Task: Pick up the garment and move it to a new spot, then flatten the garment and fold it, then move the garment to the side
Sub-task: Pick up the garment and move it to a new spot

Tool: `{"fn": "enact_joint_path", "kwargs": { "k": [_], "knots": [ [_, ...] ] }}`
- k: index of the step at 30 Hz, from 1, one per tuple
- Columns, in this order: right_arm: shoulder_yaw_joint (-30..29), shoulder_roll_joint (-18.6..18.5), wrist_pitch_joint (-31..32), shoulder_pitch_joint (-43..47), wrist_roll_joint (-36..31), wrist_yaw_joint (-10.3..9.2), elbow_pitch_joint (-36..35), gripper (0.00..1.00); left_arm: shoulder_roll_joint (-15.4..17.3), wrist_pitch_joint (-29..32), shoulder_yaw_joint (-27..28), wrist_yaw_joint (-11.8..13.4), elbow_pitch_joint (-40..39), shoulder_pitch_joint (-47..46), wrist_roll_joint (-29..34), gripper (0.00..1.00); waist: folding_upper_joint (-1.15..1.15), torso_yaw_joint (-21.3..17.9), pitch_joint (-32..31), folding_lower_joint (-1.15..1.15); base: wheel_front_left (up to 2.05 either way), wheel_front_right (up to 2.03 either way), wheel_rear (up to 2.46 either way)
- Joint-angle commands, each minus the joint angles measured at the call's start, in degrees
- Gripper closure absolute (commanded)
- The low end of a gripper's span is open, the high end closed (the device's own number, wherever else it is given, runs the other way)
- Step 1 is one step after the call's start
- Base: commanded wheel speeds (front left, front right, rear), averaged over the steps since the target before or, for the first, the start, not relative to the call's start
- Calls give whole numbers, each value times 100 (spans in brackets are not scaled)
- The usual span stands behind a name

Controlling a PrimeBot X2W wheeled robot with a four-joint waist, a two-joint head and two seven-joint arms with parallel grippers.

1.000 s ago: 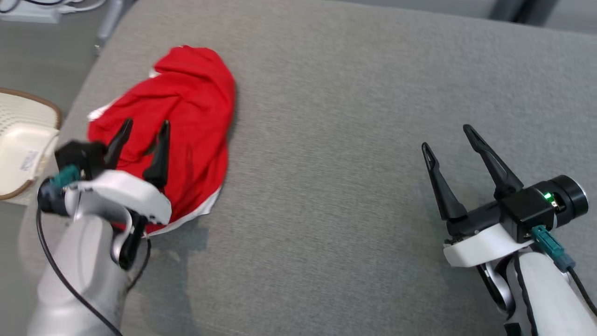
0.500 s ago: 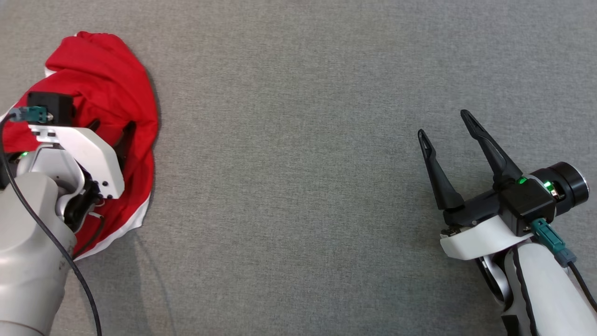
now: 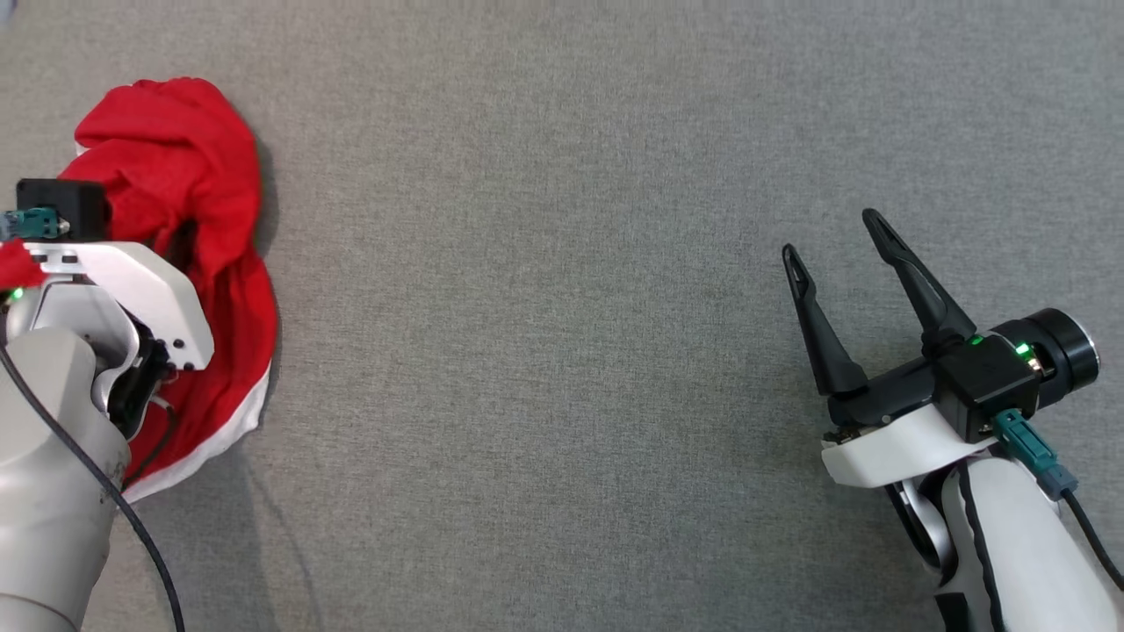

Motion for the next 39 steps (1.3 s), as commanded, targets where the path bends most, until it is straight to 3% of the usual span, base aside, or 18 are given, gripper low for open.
{"fn": "enact_joint_path", "kwargs": {
  "k": [1, 7, 10, 16, 24, 31, 39],
  "knots": [
    [-10, -1, -4, 51, 22, -2, 17, 0, 37, -190, -4, 14, -65, -50, 71, 100, 0, -8, -106, 0, 0, 0, 0],
    [-95, 54, -4, 178, 63, -2, 101, 0, -170, -1649, -19, 199, -423, -207, 296, 100, 0, -122, -675, 0, 0, 0, 0],
    [-222, 59, -4, 225, 76, -2, 106, 0, -321, -1859, -71, 180, -728, -163, 356, 100, 0, -230, -903, 0, 0, 0, 0],
    [-480, 79, -4, 337, 58, -2, 52, 0, -601, -1907, -372, 129, -1513, 149, 452, 100, 0, -538, -1210, 0, 0, 0, 0],
    [-693, 128, -4, 377, 13, -2, -21, 0, -1135, -1512, -938, 207, -2374, 643, 530, 100, 0, -1126, -1213, 0, 0, 0, 0],
    [-804, 197, -4, 294, -2, -2, -64, 0, -1513, -1419, -1347, 303, -2334, 839, 640, 100, 0, -1700, -1092, 0, 0, 0, 0],
    [-871, 280, -4, 370, 56, -2, -53, 0, -1755, -1623, -1711, 474, -1700, 809, 728, 100, 0, -2258, -1046, 0, 0, 0, 0]
  ]
}}
